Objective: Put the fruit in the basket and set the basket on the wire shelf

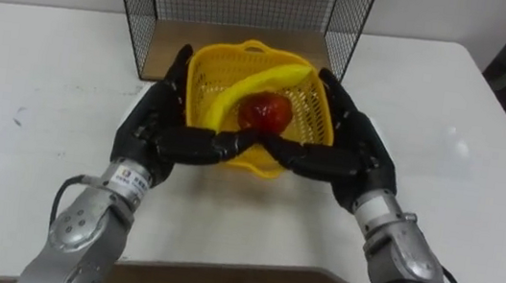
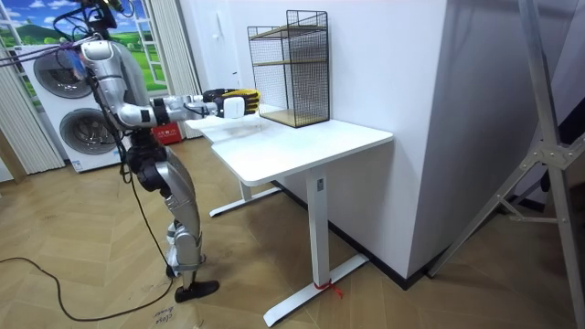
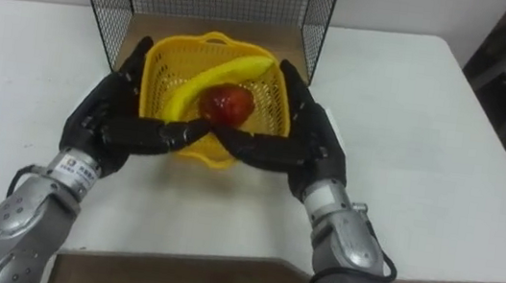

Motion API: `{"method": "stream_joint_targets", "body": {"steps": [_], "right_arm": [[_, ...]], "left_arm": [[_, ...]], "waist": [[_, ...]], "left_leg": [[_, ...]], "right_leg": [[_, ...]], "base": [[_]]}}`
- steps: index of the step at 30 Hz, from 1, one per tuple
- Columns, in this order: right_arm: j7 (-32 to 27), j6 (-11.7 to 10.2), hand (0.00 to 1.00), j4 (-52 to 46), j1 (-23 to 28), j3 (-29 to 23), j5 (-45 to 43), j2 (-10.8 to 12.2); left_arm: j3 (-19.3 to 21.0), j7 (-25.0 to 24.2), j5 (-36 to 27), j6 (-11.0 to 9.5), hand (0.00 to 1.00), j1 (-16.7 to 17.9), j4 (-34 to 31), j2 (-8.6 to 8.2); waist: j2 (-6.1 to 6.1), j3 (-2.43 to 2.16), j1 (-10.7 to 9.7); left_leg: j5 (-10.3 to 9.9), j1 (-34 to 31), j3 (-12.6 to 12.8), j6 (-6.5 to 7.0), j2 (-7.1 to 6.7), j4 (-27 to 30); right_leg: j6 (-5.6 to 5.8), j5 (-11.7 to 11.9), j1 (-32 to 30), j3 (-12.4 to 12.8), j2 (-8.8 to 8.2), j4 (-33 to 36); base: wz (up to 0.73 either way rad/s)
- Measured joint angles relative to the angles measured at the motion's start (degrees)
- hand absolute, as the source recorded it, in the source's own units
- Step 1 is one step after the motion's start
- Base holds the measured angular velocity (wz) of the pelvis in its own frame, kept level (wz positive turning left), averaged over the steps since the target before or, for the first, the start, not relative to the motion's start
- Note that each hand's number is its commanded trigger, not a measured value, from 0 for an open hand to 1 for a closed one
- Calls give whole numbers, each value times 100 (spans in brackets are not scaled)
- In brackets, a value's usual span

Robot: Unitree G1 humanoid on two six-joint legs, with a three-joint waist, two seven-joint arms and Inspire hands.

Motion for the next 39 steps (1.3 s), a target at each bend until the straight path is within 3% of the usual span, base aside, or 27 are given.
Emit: {"method": "stream_joint_targets", "body": {"steps": [3, 4, 6, 8, 10, 12, 14, 15, 17, 18, 19, 21, 26, 27, 29, 31, 34, 35, 37, 39], "right_arm": [[14, 0, 0, 3, 12, -12, 1, -20], [52, 0, 0, -2, 8, 6, 4, -11], [91, 1, 0, 21, 8, 27, -19, 22], [98, 1, 0, 27, 5, 37, -22, -85], [131, 19, 0, 32, 5, 21, -20, -149], [152, 23, 0, 47, 4, 63, -24, -135], [212, 22, 0, 44, 4, 52, -33, -128], [219, 22, 0, 44, 13, 50, -22, -131], [223, 22, 0, 44, 14, 40, -14, -153], [224, 22, 0, 44, 15, 4, -9, -152], [225, 22, 0, 30, 14, -7, -32, -149], [225, 22, 0, 25, 14, -23, -136, -134], [201, 22, 0, -20, 12, -19, -197, -113], [181, 22, 0, -36, 10, -13, -189, -108], [96, 22, 0, -116, 11, 35, -199, -120], [25, 21, 0, -180, 11, 31, -205, -127], [25, 18, 0, -185, 10, -41, -219, -131], [27, 12, 0, -185, 5, -54, -223, -105], [43, -18, 0, -183, -25, -46, -236, -98], [29, -18, 0, -174, -20, 5, -241, -116]], "left_arm": [[50, 0, -5, 0, 0, 6, 7, 29], [90, 0, -7, 0, 0, -14, 5, 26], [92, 0, -3, 1, 0, -16, 19, 36], [68, -2, -12, 1, 0, -23, 19, 0], [84, -2, -8, 0, 0, -25, 18, -52], [126, -2, -8, -1, 0, -23, 20, -62], [138, -2, -8, -33, 0, -38, 19, -53], [131, -3, -11, -51, 0, -37, 20, -41], [114, -3, -11, -55, 0, -35, 19, -54], [87, -4, -10, -66, 0, -39, 17, -50], [66, -4, -6, -67, 0, -37, -8, -60], [59, -4, -3, -69, 0, -38, -53, -54], [-1, -4, -37, -131, 0, -41, -56, -34], [-5, -3, -49, -135, 0, -40, -56, -33], [-5, -3, -72, -152, 0, -45, -55, -24], [-34, -2, -104, -172, 0, -48, -57, 22], [-109, 18, -130, -179, 0, -53, -58, 49], [-100, 39, -129, -192, 0, -61, -58, 48], [-85, 90, -144, -239, 0, -119, -52, 57], [-89, 108, -155, -275, 0, -132, -39, 71]], "waist": [[10, 8, 7], [17, -8, 6], [12, 42, -35], [-10, 43, -28], [58, -16, 121], [52, -32, 167], [18, -73, 109], [0, -57, 91], [-14, -60, 104], [-18, -56, 92], [-26, -60, 94], [-81, -65, 69], [-163, -41, 0], [-201, -34, 8], [-233, -20, 19], [-316, -2, 11], [-290, -2, -12], [-277, -5, 3], [-117, 44, 26], [-79, 38, 72]], "left_leg": [[2, -84, -24, -7, 34, 102], [43, -135, -21, -69, 26, 73], [194, -395, -66, -217, -13, 276], [251, -748, -159, -256, -116, -166], [689, -1087, -190, -229, -129, -1211], [1075, -1076, -239, -198, -83, -1637], [1333, -1049, -263, -177, -98, -1711], [1458, -1005, -252, -144, -118, -1704], [1499, -979, -256, -90, -201, -1614], [1523, -980, -248, -47, -263, -1538], [1576, -996, -225, 71, -318, -1455], [1471, -996, -204, 184, -454, -1381], [996, -956, -91, 437, -836, -1061], [872, -938, -25, 503, -935, -994], [675, -938, 37, 597, -1050, -832], [409, -870, 190, 707, -1107, -634], [214, -666, 143, 789, -1061, -620], [199, -619, 131, 794, -1048, -663], [178, -477, 121, 805, -945, -795], [179, -367, 161, 807, -948, -926]], "right_leg": [[-54, -91, -110, 21, 71, 198], [-105, -75, -175, 111, 120, 239], [-224, -8, -168, 218, 105, 245], [-192, -25, -221, 360, 99, 222], [-173, -31, -310, 449, 102, 257], [-129, -70, -265, 481, 108, 265], [-70, -143, -219, 486, 103, 261], [-30, -202, -157, 485, 79, 265], [29, -295, -115, 481, -12, 310], [111, -361, -84, 476, -82, 345], [162, -457, -73, 482, -145, 395], [192, -522, -27, 461, -286, 407], [478, -857, 169, 388, -715, 567], [577, -935, 163, 316, -853, 783], [631, -938, -27, 269, -1052, 1384], [711, -694, -370, 310, -1259, 2287], [717, -195, -547, 272, -1277, 2777], [718, -193, -562, 247, -1275, 2756], [671, -405, -720, 98, -1149, 2415], [666, -460, -797, -24, -1081, 1746]], "base": [[5], [9], [23], [20], [-25], [-31], [-3], [0], [-7], [0], [6], [13], [15], [0], [2], [9], [6], [-15], [-16], [-12]]}}
